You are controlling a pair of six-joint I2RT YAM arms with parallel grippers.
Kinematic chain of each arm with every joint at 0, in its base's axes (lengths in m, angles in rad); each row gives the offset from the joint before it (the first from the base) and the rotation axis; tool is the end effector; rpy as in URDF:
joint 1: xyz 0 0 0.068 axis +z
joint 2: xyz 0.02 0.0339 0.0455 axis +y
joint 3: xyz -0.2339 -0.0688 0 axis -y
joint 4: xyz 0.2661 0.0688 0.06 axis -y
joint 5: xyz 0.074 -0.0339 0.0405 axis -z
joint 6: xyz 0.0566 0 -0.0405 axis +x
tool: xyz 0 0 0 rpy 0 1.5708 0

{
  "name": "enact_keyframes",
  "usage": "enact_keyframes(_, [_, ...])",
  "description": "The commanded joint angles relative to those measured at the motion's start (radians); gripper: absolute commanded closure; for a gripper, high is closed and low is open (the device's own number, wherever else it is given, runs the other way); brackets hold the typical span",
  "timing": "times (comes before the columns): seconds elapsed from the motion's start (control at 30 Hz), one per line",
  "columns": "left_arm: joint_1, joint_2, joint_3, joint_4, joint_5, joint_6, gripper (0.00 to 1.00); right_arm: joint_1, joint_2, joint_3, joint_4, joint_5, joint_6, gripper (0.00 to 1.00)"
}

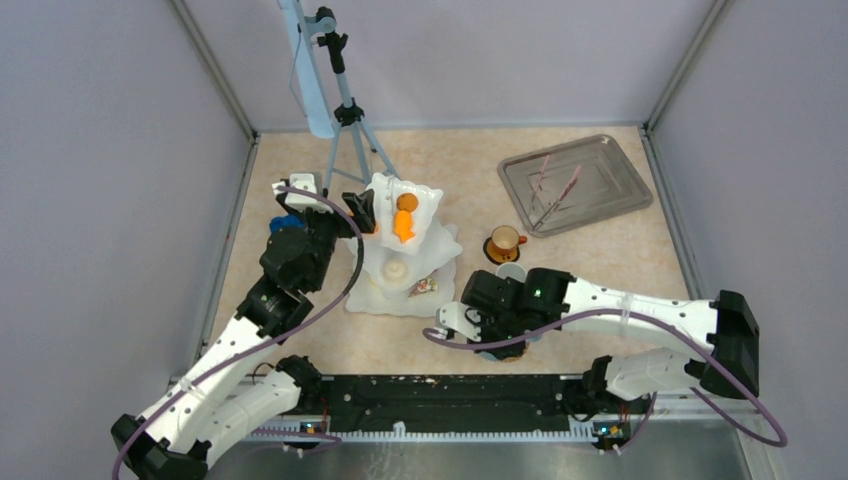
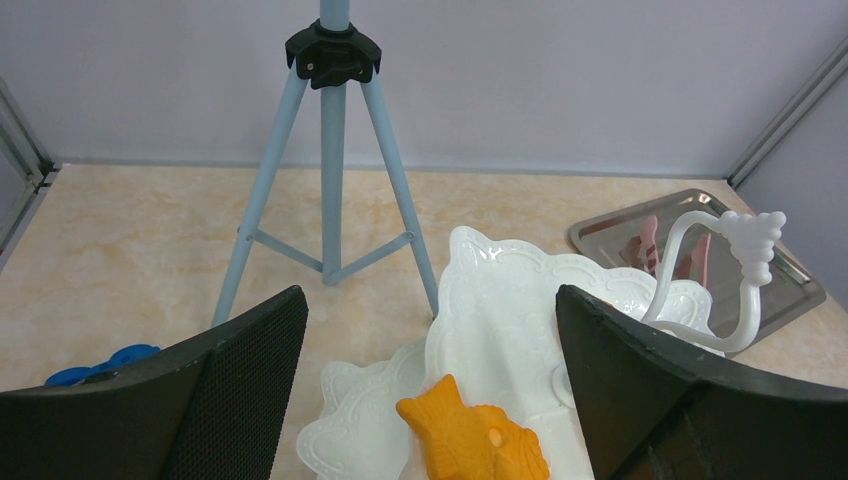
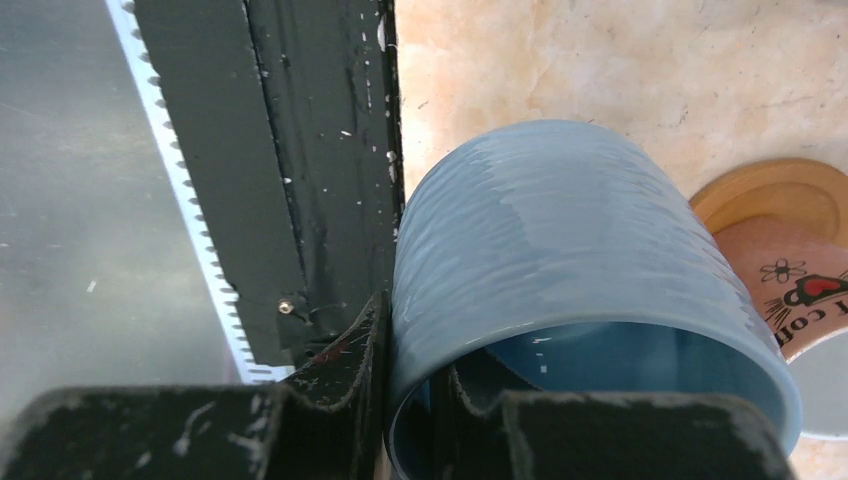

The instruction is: Serve the afternoon tea

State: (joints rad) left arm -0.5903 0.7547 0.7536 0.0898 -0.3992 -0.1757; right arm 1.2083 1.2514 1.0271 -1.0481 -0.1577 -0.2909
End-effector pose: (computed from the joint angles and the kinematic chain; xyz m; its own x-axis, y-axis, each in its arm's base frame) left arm 0.2128 -0.1161 0.3446 0.0390 -0.2200 -0.9747 0.2011 0.9572 -0.2080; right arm 0.0830 0.2439 0.2107 -0.0552 -0.9442 -0.3247 -0.9975 0.0378 0.0595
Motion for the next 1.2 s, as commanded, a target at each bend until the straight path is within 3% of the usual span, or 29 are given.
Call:
enact_keyframes(0.0, [0.004,-0.017,0.035,0.031,-0.002,0.009,0.01,0.005,0.001,-0.005,0.095,0.050,-0.125,1.00])
enact_keyframes(0.2, [0.004,-0.029,0.032,0.031,-0.009,0.010,0.01,0.004,0.001,-0.117,0.112,0.060,-0.242,1.00])
enact_keyframes(0.43, [0.003,-0.020,0.034,0.033,0.007,0.006,0.01,0.005,-0.046,-0.192,0.143,0.107,-0.246,1.00])
enact_keyframes(1.17, [0.004,-0.031,0.032,0.033,0.001,0.005,0.01,-0.030,0.005,-0.215,0.189,0.135,-0.250,1.00])
